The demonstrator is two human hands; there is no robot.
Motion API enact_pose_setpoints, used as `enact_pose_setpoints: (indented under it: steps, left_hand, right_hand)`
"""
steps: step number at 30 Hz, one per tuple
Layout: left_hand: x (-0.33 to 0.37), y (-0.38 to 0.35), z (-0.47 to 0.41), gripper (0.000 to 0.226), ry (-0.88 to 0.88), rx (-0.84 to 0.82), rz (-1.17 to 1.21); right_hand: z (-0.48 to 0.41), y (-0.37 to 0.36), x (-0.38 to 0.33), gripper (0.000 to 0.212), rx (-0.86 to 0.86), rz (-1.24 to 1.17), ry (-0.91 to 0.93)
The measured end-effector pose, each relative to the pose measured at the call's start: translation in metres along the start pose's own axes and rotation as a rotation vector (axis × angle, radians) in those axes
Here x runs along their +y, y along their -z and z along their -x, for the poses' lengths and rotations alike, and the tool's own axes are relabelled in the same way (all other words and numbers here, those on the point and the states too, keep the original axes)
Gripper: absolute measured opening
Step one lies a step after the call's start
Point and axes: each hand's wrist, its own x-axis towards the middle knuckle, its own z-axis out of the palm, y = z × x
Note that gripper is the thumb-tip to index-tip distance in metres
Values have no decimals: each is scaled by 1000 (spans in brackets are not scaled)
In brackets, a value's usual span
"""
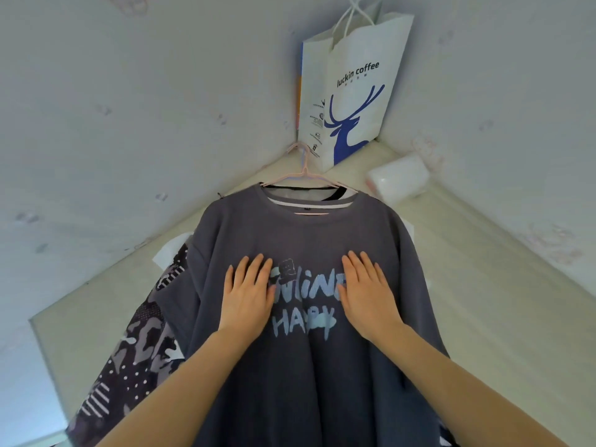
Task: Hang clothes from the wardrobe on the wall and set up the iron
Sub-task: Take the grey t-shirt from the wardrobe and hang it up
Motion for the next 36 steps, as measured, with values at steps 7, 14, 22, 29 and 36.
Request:
enact_pose_setpoints:
  steps: [7,14,22,29,36]
  left_hand:
    - [11,1,96,54,-69,-7,-1]
    - [9,-1,193,54,-134,-12,26]
    - [9,-1,288,48,-327,59,96]
    - [31,6,336,48,-549,69,104]
    - [65,-3,366,43,-778,59,129]
  right_hand:
    - [96,-31,-36,55,46,22,-55]
    - [192,-52,-81,52,133,15,-125]
    - [302,-82,-126,58,199,17,-204]
    - [391,-97,-140,62,298,25,-382]
    - [464,-115,-142,62,314,34,-592]
